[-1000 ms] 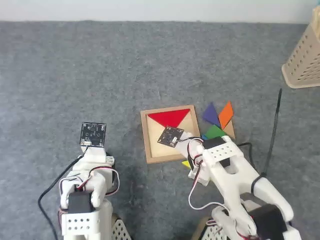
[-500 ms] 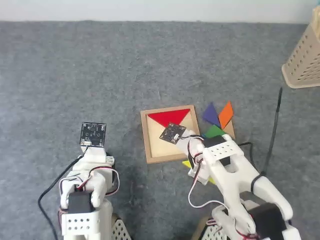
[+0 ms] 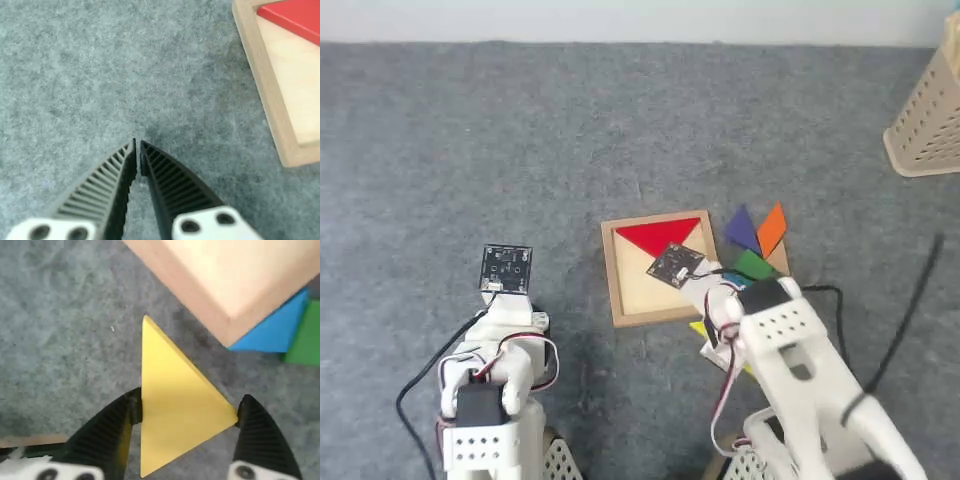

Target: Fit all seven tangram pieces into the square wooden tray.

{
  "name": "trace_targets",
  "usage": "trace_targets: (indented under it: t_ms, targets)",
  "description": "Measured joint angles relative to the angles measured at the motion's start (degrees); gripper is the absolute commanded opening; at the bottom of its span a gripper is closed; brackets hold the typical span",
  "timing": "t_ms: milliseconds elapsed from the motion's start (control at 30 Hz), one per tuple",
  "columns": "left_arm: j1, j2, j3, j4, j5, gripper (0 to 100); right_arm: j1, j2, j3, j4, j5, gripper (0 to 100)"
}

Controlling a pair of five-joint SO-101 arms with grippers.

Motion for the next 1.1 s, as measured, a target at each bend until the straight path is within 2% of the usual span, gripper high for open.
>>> trace_targets:
  t_ms: [167, 333, 633, 733, 1100]
  targets:
    - [0.0, 0.0, 0.0, 0.0, 0.0, 2, 0.0, -4.22, -2.29, 4.13, -1.05, 24.5]
    - [0.0, 0.0, 0.0, 0.0, 0.0, 2, 0.0, -2.2, -12.92, 6.95, -6.42, 24.5]
    - [0.0, 0.0, 0.0, 0.0, 0.0, 2, -9.05, 23.74, -40.0, 7.3, -22.68, 24.5]
    - [0.0, 0.0, 0.0, 0.0, 0.0, 2, -10.64, 31.3, -46.51, 7.3, -26.02, 24.5]
    - [0.0, 0.0, 0.0, 0.0, 0.0, 2, -13.54, 42.2, -50.73, 1.85, -42.64, 24.5]
